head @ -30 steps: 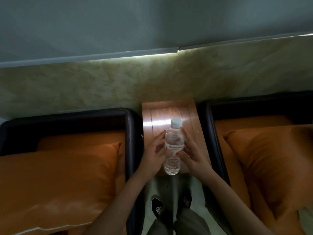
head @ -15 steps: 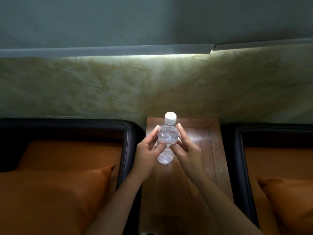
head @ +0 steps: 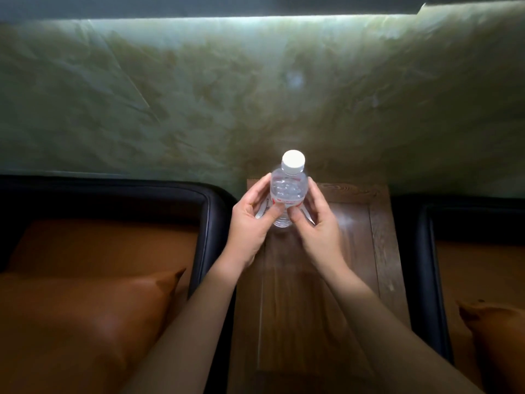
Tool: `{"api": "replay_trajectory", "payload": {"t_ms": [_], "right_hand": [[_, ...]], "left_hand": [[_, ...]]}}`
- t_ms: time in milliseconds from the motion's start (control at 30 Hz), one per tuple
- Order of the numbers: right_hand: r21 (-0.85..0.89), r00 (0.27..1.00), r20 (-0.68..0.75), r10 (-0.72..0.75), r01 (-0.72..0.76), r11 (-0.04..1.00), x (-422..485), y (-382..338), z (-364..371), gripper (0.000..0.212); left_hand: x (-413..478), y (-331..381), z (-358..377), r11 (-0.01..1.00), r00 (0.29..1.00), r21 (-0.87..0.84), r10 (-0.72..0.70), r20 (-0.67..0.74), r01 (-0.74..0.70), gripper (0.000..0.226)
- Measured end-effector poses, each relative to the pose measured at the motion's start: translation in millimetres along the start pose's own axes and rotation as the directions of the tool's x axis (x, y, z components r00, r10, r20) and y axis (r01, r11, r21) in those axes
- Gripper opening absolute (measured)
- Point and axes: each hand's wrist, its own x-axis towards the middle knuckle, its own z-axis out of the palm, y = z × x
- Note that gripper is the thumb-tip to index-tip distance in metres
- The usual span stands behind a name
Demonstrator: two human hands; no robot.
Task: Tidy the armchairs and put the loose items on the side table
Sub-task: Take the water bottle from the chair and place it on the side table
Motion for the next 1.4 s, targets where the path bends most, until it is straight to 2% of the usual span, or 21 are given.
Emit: {"api": "replay_trajectory", "payload": {"t_ms": [133,300,533,767,967,1200,1267,1400], "right_hand": [[-0.077,0.996,0.054,0.069,-0.065,0.995,-14,21,0,0.064],[-0.064,0.979,0.127,0.156,-0.149,0.987,-29,40,-1,0.074],[-0.038,0.944,0.240,0.227,-0.224,0.974,-9,50,0,0.083],[-0.013,0.919,0.326,0.220,-0.228,0.973,25,41,13,0.092],[0.047,0.920,0.324,0.223,-0.251,0.967,47,46,15,0.095],[0.083,0.911,0.345,0.227,-0.270,0.959,46,47,15,0.100],[0.047,0.919,0.300,0.255,-0.281,0.958,43,48,16,0.098],[-0.066,0.913,0.099,0.396,-0.391,0.918,20,53,12,0.080]], "left_hand": [[-18,-20,1,0.996,0.997,0.040,-0.074,-0.036,0.076,0.053],[-43,-54,4,0.981,0.980,0.032,-0.188,-0.060,0.190,0.059],[-30,-57,-3,0.980,0.981,-0.056,-0.192,-0.028,0.190,0.064],[7,-45,-10,0.975,0.975,-0.021,-0.219,0.041,0.220,0.066],[20,-42,-16,0.975,0.970,-0.007,-0.219,0.103,0.221,0.075],[21,-44,-12,0.972,0.969,0.004,-0.236,0.079,0.236,0.077],[17,-46,-12,0.973,0.971,0.022,-0.232,0.051,0.232,0.077],[-2,-51,-18,0.951,0.950,0.079,-0.287,-0.124,0.297,0.067]]}}
